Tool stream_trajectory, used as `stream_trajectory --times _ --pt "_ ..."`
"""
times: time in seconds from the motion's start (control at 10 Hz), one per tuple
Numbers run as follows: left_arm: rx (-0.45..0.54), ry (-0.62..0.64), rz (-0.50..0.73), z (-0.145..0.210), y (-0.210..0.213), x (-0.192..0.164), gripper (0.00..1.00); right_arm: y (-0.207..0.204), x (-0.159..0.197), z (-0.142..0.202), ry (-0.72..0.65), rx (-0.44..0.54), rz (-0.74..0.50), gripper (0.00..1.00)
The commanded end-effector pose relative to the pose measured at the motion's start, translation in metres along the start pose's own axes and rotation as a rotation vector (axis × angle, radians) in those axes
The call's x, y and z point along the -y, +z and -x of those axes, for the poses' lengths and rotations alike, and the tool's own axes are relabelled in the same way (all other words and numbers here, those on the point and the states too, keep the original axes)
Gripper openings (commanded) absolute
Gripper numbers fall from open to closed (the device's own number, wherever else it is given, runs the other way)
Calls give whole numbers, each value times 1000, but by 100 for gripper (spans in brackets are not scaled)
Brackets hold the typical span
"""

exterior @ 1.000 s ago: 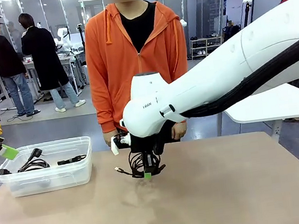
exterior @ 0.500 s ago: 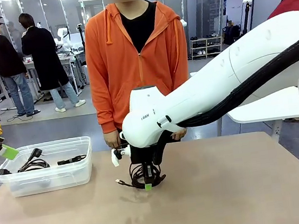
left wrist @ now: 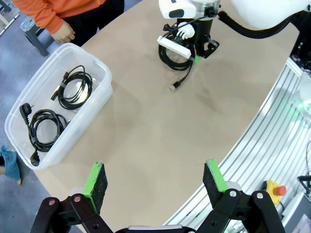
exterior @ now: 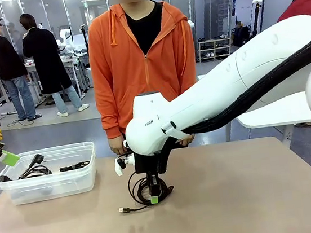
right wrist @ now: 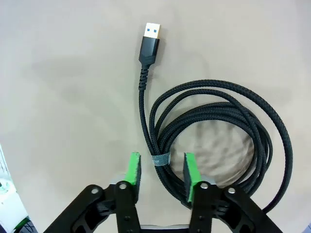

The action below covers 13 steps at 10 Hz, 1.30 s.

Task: Organize and store the cables.
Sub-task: Place the USB Extension Cable into the Organizing box.

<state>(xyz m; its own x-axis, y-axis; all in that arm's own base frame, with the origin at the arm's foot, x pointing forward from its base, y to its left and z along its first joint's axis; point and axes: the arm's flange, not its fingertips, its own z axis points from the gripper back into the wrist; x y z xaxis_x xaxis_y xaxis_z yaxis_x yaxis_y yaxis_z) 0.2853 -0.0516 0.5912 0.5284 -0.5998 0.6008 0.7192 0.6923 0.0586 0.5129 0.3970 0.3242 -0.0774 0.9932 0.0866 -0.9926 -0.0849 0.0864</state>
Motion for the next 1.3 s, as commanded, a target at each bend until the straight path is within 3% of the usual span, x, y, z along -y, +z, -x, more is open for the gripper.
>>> stream_trajectory --times 0.0,0.6,1.0,1.2 --pt "9 13 -9 0 -2 2 100 4 1 -4 -41 1 -1 100" --pt "9 13 -9 0 -2 2 100 31 -17 11 -31 47 40 100" --pt "9 13 -9 0 -2 2 100 83 -29 63 -22 135 96 100" --pt "9 13 -9 0 -2 2 100 102 -30 97 -81 168 151 100"
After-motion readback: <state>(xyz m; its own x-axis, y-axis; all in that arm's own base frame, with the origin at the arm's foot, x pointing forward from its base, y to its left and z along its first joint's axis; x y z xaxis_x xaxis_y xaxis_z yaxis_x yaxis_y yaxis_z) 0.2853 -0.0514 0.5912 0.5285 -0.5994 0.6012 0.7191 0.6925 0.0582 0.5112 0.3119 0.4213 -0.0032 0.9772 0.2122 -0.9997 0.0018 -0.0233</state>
